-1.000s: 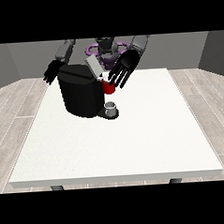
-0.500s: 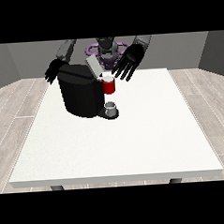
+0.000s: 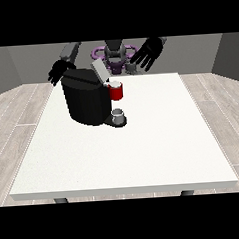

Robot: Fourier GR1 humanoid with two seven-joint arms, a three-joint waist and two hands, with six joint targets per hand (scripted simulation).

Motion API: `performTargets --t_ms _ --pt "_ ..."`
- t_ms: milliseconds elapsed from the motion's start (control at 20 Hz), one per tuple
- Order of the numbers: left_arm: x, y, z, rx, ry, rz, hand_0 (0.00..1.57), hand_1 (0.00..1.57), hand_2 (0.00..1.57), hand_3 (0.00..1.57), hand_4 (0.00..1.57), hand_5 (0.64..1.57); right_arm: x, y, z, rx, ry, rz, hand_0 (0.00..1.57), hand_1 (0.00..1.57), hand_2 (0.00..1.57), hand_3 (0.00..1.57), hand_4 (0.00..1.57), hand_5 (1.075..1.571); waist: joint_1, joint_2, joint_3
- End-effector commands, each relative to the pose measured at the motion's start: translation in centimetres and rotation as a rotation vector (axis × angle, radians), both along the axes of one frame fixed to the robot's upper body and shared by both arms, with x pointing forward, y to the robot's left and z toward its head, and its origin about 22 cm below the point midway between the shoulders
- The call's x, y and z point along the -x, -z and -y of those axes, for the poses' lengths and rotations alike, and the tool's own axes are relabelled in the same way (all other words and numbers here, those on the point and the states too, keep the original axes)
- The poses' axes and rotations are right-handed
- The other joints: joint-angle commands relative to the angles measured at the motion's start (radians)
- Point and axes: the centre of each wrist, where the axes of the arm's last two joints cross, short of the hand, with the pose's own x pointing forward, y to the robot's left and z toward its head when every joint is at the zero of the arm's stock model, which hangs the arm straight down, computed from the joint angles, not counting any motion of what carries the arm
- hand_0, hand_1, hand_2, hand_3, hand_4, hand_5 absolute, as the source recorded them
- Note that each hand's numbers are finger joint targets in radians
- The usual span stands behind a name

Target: Insert the coffee pod into the coffee machine and close the lid

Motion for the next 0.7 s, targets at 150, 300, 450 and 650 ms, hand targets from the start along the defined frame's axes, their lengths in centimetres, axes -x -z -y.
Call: performTargets --t_ms 150,300,450,650 --pt "2.3 8.2 -1.2 0.458 0.001 -0.147 0.0 0.0 0.0 0.0 0.0 1.571 3.5 2.9 2.2 -0.008 0.078 -0.101 0.0 0.0 0.0 0.0 0.42 1.571 0.083 -0.163 -0.0011" --pt "4.5 12.5 -0.2 0.499 -0.001 -0.218 0.0 0.0 0.0 0.0 0.0 1.571 4.8 4.1 3.8 -0.028 0.131 -0.135 0.0 0.0 0.0 0.0 0.4 1.571 0.154 -0.235 0.0003" --pt "5.7 14.5 -0.9 0.565 -0.089 -0.256 0.0 0.0 0.0 0.0 0.19 1.571 4.6 3.1 3.3 0.036 0.071 -0.129 0.0 0.0 0.0 0.0 0.49 1.571 0.147 -0.264 -0.0002" --pt "7.5 17.0 -1.9 0.646 -0.15 -0.291 0.0 0.0 0.0 0.0 0.09 1.571 3.6 0.9 1.5 0.09 -0.033 -0.079 0.0 0.0 0.0 0.0 0.39 1.571 0.14 -0.293 -0.0005"
